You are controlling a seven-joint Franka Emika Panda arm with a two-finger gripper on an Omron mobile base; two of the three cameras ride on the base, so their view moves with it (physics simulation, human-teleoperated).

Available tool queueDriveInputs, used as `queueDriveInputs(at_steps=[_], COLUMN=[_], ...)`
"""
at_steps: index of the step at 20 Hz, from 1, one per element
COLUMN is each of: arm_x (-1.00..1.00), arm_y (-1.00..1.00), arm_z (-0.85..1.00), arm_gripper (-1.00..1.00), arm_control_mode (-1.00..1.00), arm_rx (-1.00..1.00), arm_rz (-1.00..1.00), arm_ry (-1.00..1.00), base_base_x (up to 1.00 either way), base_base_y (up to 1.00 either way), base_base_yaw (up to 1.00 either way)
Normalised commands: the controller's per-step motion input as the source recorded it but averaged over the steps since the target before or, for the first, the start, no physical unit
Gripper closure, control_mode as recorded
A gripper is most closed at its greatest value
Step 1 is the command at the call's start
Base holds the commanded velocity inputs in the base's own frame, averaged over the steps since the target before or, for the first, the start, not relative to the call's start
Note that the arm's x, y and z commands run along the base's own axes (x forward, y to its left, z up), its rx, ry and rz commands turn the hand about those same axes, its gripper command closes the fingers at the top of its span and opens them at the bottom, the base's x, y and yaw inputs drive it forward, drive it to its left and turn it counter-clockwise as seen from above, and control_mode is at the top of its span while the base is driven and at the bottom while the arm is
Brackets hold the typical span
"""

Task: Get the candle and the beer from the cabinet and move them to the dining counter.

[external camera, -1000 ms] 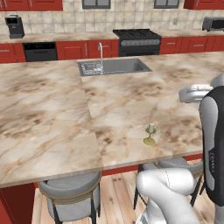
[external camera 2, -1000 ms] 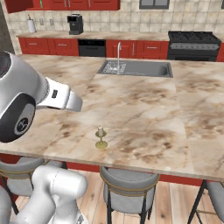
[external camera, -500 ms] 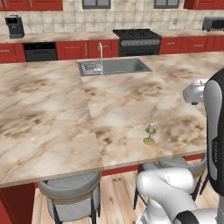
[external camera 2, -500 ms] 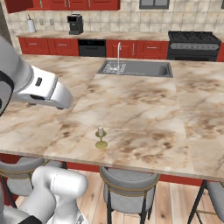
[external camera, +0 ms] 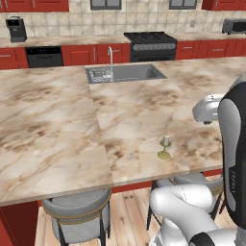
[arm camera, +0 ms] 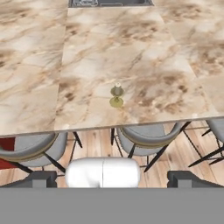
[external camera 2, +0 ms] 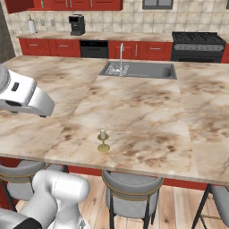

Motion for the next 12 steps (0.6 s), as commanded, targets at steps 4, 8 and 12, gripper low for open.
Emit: queueDriveInputs(at_steps=[4, 8, 12], arm_x=[0.0, 0.0, 0.03], arm_y=[0.13, 0.0, 0.0], arm_z=[0.0, 0.0, -0.04], arm_gripper=[-1.0, -1.0, -1.0], arm_control_mode=[-1.0, -1.0, -1.0], arm_rx=[0.0, 0.0, 0.0], arm_rz=[0.03, 0.04, 0.03], arm_ry=[0.0, 0.0, 0.0], base_base_x=[0.0, 0.0, 0.0], base_base_y=[0.0, 0.0, 0.0], base_base_yaw=[0.0, 0.0, 0.0])
